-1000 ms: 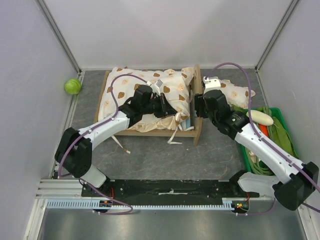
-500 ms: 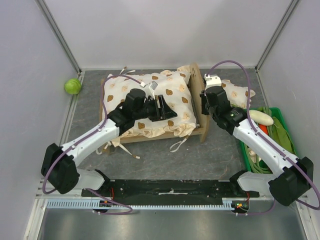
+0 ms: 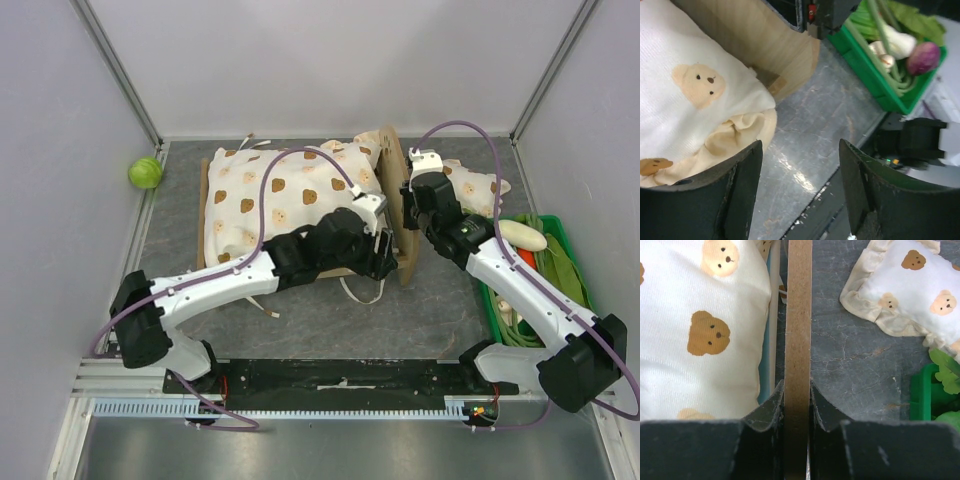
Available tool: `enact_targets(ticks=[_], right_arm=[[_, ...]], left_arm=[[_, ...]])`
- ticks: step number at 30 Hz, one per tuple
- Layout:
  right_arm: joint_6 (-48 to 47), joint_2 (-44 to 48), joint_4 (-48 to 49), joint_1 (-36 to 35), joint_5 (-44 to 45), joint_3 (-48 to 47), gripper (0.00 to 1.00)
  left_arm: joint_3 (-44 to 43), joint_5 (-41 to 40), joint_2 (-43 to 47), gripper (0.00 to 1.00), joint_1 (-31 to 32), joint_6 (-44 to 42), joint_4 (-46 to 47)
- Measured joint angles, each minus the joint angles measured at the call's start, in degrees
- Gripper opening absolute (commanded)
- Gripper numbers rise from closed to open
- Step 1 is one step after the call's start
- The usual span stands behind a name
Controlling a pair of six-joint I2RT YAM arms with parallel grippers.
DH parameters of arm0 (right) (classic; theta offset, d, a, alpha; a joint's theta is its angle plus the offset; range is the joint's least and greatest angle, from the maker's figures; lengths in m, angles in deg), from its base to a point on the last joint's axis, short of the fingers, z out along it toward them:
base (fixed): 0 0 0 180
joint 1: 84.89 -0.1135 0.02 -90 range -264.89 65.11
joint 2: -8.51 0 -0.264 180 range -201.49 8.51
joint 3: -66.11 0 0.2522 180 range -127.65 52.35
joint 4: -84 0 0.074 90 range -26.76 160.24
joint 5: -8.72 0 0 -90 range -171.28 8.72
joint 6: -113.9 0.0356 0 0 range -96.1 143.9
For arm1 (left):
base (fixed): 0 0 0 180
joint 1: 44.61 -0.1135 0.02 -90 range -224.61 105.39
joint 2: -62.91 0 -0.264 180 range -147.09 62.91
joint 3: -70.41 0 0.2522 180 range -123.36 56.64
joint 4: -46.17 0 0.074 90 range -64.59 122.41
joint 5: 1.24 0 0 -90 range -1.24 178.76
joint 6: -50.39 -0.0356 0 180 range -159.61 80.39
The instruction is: Set up the pet bed
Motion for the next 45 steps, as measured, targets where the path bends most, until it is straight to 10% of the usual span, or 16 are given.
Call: enact_targets(ticks=[9,11,17,45], right_arm=[[0.0,0.28,0.2,0.13,-0.5,0.22,0.09],[-0.02,0.35,0.28,0.17,-0.59,0.28,0.09],[-0.02,0.87,0.72,0.37,-1.01,0.85,0.09],[0.61,8.68,0.83,-1.01,-4.61,6.6,0.0]], left_arm=[[-2.43,-14.93,-8.83,0.62,4.68,-3.37,-1.99],[-2.82,-17.44,-10.71,0.33,4.83,-3.58,-2.27],[-8.94,-23.37,-16.85,0.02,4.76,-4.04,-5.92],[-3.17,-14.08,-9.05,0.02,-3.54,9.46,7.76]])
